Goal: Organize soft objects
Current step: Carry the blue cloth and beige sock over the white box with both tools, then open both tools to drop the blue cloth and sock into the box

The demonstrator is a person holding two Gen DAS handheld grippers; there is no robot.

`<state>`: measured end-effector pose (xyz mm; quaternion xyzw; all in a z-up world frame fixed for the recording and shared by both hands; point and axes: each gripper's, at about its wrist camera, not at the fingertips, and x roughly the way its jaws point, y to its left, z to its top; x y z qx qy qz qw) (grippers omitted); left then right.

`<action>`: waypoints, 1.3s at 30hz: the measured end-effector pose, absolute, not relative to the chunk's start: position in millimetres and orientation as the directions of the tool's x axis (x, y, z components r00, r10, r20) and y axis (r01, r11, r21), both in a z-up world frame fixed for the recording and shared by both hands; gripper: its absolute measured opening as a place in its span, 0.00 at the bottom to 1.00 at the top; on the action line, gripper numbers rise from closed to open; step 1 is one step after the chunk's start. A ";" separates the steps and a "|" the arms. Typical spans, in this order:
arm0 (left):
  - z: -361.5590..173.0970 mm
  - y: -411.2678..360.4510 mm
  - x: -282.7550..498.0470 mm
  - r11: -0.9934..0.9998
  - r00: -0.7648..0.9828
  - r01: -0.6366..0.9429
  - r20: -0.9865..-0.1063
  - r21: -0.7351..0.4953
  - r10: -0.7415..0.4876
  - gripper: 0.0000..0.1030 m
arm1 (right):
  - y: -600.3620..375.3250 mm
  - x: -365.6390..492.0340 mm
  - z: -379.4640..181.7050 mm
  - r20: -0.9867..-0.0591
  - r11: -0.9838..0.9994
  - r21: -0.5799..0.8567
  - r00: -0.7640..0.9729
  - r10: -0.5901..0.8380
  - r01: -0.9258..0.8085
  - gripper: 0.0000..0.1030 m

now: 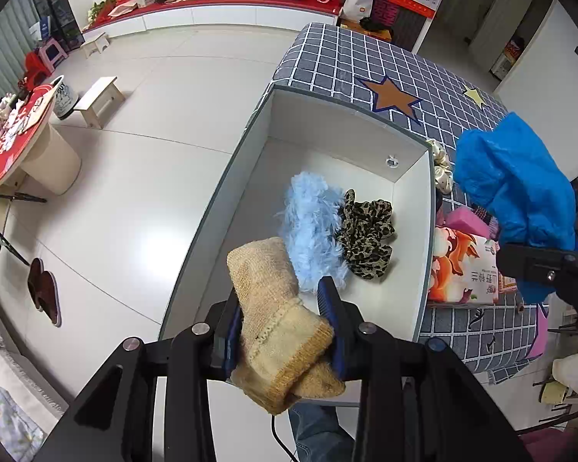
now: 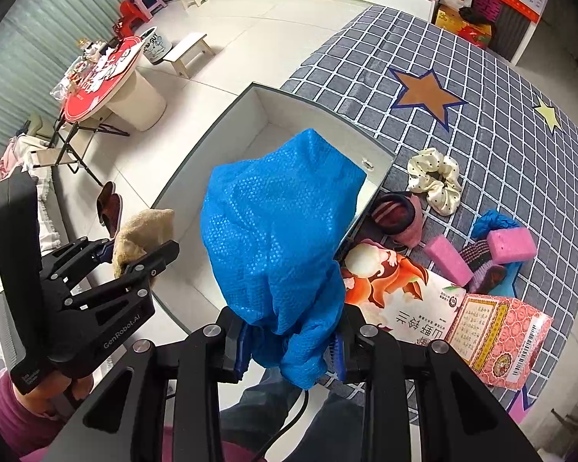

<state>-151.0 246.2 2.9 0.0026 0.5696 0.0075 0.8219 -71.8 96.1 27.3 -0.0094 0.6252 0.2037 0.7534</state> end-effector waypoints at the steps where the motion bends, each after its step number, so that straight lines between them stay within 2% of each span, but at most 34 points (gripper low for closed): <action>1: 2.6 246.3 -150.9 1.000 0.349 -0.011 -0.937 0.014 0.017 0.38 | 97.2 -71.8 27.3 -0.946 0.916 0.239 0.134 0.294 -0.321 0.32; 39: -18.7 249.7 -137.9 0.999 0.299 -0.032 -0.954 0.021 0.030 0.38 | 115.0 -44.9 2.6 -0.949 0.905 0.279 0.050 0.311 -0.322 0.32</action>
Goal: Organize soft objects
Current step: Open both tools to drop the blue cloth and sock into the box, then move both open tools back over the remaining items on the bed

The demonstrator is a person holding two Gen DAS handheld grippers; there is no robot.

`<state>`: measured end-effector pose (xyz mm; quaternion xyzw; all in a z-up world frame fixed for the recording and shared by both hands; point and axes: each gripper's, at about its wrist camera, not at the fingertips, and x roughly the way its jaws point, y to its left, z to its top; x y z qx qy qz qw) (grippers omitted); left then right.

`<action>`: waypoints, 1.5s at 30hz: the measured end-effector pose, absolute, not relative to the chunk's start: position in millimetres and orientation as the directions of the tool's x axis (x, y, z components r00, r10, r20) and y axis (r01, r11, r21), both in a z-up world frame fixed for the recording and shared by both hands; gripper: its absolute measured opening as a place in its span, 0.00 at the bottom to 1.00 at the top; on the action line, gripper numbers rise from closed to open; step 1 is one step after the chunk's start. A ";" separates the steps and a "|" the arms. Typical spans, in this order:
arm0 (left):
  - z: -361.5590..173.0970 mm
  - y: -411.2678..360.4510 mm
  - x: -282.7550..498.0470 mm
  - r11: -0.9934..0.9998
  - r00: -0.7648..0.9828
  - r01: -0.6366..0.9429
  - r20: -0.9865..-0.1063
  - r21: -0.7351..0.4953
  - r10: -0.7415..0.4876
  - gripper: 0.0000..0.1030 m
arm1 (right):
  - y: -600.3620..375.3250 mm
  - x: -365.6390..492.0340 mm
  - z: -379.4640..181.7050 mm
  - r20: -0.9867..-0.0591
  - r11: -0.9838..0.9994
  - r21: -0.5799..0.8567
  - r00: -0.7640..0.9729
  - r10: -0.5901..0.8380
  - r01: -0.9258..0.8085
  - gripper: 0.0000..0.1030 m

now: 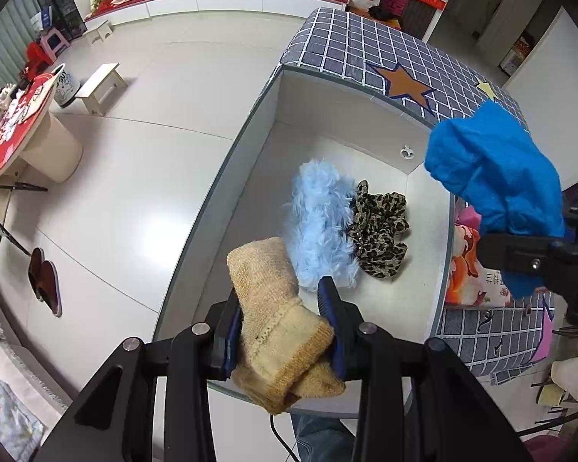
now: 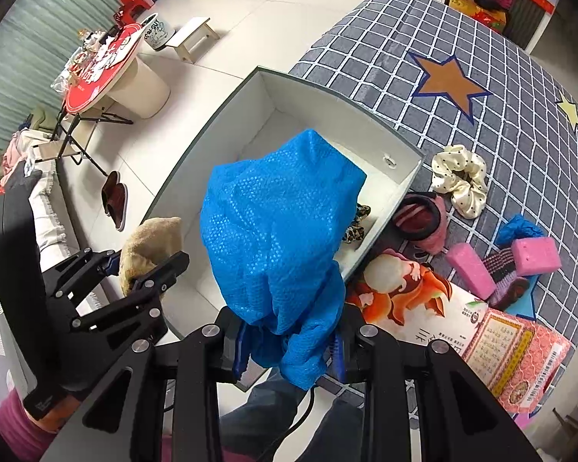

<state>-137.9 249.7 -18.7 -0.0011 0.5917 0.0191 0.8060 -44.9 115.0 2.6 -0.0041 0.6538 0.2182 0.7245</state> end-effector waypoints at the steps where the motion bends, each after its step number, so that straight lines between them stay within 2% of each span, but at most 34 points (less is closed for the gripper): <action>1: -19.5 249.6 -137.3 0.999 0.297 -0.032 -0.954 0.021 0.030 0.39 | 116.1 -43.1 1.8 -0.949 0.905 0.281 0.048 0.312 -0.321 0.32; 3: -19.9 248.3 -136.8 0.999 0.302 -0.027 -0.953 0.024 0.031 0.39 | 118.6 -39.6 0.3 -0.948 0.904 0.286 0.043 0.315 -0.317 0.32; 6: -17.7 243.1 -138.0 0.999 0.319 -0.007 -0.946 0.051 0.051 0.64 | 121.6 -37.4 -1.5 -0.950 0.905 0.284 0.039 0.311 -0.317 0.33; 7: -16.6 241.5 -138.9 0.998 0.327 -0.004 -0.943 0.061 0.059 0.77 | 122.9 -36.8 -2.6 -0.950 0.904 0.286 0.030 0.311 -0.318 0.37; 9: -13.8 239.6 -141.2 0.997 0.349 -0.004 -0.935 0.073 0.069 0.80 | 123.9 -36.4 -3.0 -0.952 0.905 0.282 0.027 0.306 -0.318 0.62; 12: -10.9 239.7 -144.0 0.998 0.374 -0.010 -0.926 0.062 0.061 0.86 | 124.8 -36.5 0.9 -0.953 0.906 0.271 0.040 0.299 -0.327 0.68; 13: -10.2 240.3 -144.5 0.998 0.379 -0.013 -0.924 0.055 0.056 0.90 | 125.5 -36.1 1.0 -0.956 0.907 0.264 0.037 0.292 -0.329 0.75; 14: -9.2 241.0 -145.5 0.999 0.385 -0.013 -0.922 0.043 0.045 0.97 | 125.7 -35.9 1.2 -0.958 0.908 0.258 0.036 0.285 -0.331 0.92; 15: -7.9 241.8 -146.4 0.999 0.392 -0.013 -0.920 0.029 0.032 1.00 | 124.9 -36.3 2.7 -0.958 0.909 0.256 0.042 0.285 -0.330 1.00; 31: 20.4 240.9 -150.7 0.956 0.417 -0.003 -0.869 -0.293 -0.265 1.00 | 71.2 -33.4 9.1 -0.968 0.948 0.235 0.034 0.248 -0.212 0.99; 40: 29.7 212.2 -141.5 0.959 0.386 0.065 -0.879 -0.276 -0.279 1.00 | -9.3 -29.2 18.9 -0.958 0.962 0.271 0.089 0.272 -0.016 0.99; 45: 28.4 192.2 -137.6 0.969 0.357 0.105 -0.901 -0.223 -0.246 1.00 | -48.3 -32.0 18.1 -0.957 0.959 0.275 0.108 0.268 0.063 0.99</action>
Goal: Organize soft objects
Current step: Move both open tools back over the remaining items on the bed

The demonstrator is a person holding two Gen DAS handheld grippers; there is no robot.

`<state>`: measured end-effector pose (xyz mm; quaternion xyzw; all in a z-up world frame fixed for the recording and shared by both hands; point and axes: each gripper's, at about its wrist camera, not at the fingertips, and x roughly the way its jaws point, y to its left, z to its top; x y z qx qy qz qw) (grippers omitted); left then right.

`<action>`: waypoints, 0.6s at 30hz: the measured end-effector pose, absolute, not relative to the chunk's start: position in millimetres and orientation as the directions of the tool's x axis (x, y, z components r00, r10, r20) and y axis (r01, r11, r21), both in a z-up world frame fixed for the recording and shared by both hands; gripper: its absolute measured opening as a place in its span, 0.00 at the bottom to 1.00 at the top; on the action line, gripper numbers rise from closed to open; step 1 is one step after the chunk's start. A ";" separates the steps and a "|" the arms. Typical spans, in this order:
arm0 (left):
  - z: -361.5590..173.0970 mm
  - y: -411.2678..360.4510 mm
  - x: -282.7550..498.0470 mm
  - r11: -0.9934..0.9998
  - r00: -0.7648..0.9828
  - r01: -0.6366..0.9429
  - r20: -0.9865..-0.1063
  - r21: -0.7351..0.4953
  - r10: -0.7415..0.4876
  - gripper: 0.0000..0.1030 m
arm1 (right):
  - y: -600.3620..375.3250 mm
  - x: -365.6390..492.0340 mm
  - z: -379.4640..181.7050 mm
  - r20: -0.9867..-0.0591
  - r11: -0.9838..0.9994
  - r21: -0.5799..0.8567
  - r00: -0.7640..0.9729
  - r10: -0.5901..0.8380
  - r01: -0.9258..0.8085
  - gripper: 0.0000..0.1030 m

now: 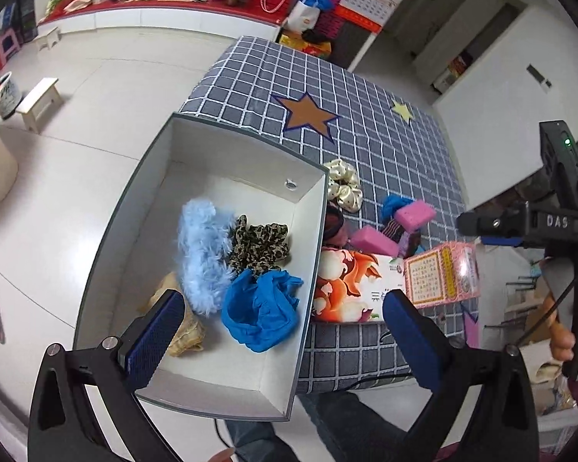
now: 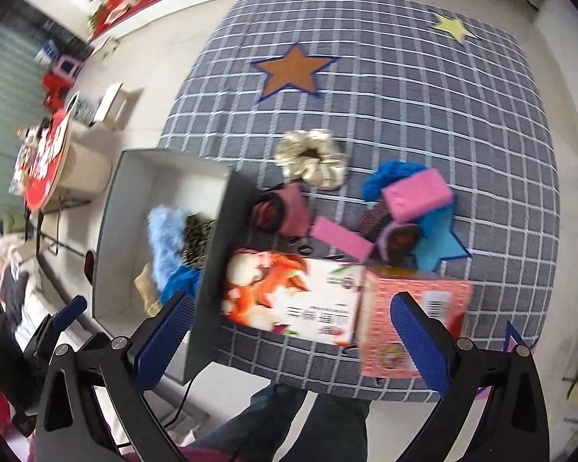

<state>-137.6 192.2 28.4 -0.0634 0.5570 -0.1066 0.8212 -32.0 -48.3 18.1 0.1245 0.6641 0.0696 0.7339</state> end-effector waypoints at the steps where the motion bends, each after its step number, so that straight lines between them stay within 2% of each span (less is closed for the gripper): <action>1: 28.3 188.3 -136.7 0.974 0.353 0.113 -0.908 -0.197 -0.225 1.00 | -54.3 -33.0 17.3 -0.957 0.957 0.278 0.110 0.269 0.077 0.99; 4: 26.8 175.9 -134.7 0.982 0.346 0.146 -0.923 -0.122 -0.166 1.00 | -75.4 -36.6 13.8 -0.953 0.948 0.293 0.117 0.279 0.124 0.99; 18: 25.6 126.9 -110.1 0.971 0.314 0.234 -0.942 -0.044 -0.119 1.00 | -149.6 -51.4 -2.3 -0.945 0.908 0.324 0.132 0.299 0.265 0.99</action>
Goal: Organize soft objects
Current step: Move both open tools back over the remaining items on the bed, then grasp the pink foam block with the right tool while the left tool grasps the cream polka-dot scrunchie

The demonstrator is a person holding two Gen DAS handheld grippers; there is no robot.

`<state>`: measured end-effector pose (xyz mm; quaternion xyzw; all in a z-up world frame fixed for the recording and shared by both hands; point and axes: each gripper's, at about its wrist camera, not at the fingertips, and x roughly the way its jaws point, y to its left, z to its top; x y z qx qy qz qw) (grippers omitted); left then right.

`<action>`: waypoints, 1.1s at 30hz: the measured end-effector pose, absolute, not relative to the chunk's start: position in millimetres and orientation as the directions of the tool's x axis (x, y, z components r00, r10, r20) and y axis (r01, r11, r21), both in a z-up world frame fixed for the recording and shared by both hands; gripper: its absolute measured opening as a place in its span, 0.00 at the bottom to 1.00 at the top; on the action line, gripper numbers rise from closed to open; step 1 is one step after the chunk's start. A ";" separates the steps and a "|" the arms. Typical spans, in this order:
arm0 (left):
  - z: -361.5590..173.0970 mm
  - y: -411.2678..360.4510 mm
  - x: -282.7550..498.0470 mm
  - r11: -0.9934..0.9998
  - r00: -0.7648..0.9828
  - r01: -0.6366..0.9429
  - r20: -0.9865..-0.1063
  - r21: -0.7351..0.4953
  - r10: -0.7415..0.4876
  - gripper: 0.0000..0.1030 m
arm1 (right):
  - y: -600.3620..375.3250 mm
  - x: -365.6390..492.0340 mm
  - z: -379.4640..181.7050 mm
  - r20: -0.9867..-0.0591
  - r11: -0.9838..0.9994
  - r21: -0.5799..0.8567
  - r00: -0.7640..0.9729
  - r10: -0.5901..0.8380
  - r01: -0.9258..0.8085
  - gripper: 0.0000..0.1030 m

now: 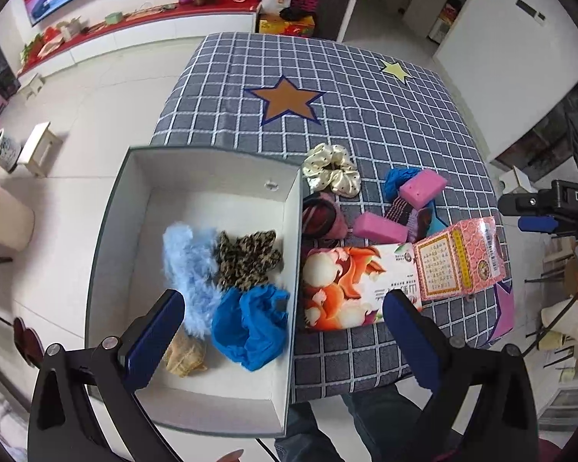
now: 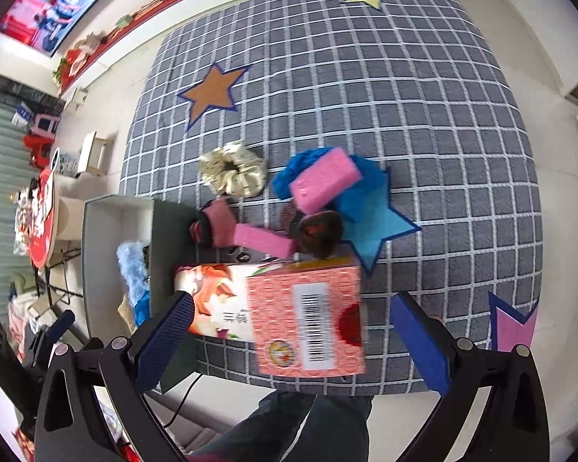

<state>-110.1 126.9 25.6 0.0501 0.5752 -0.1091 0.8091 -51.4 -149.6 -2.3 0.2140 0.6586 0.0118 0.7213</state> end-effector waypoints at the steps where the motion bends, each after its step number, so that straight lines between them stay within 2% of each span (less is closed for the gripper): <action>1: 26.2 122.8 -106.7 0.969 0.317 0.242 -0.941 -0.042 -0.120 1.00 | -154.9 -52.5 -3.3 -0.945 0.905 0.324 0.133 0.298 0.276 0.99; 10: 20.8 85.7 -71.9 0.954 0.299 0.301 -0.950 -0.001 -0.095 1.00 | -200.5 -55.6 -31.7 -0.949 0.872 0.313 0.091 0.301 0.377 0.99; 17: -6.1 42.5 -21.7 0.920 0.264 0.385 -0.964 0.073 -0.034 1.00 | -210.3 -32.9 -50.1 -0.950 0.880 0.307 0.054 0.308 0.362 0.99; 23: -50.9 7.1 20.3 0.862 0.227 0.473 -0.971 0.180 0.078 1.00 | -193.4 4.1 -69.9 -0.957 0.932 0.279 -0.019 0.291 0.230 0.99; 26: -79.7 -7.2 37.5 0.820 0.192 0.522 -0.969 0.236 0.156 1.00 | -171.0 25.6 -81.4 -0.967 0.965 0.240 -0.064 0.247 0.106 0.99; 33: -124.9 -13.4 71.2 0.824 0.087 0.519 -0.973 0.226 0.212 1.00 | -130.8 53.9 -109.9 -0.979 0.978 0.173 -0.127 0.157 -0.120 0.99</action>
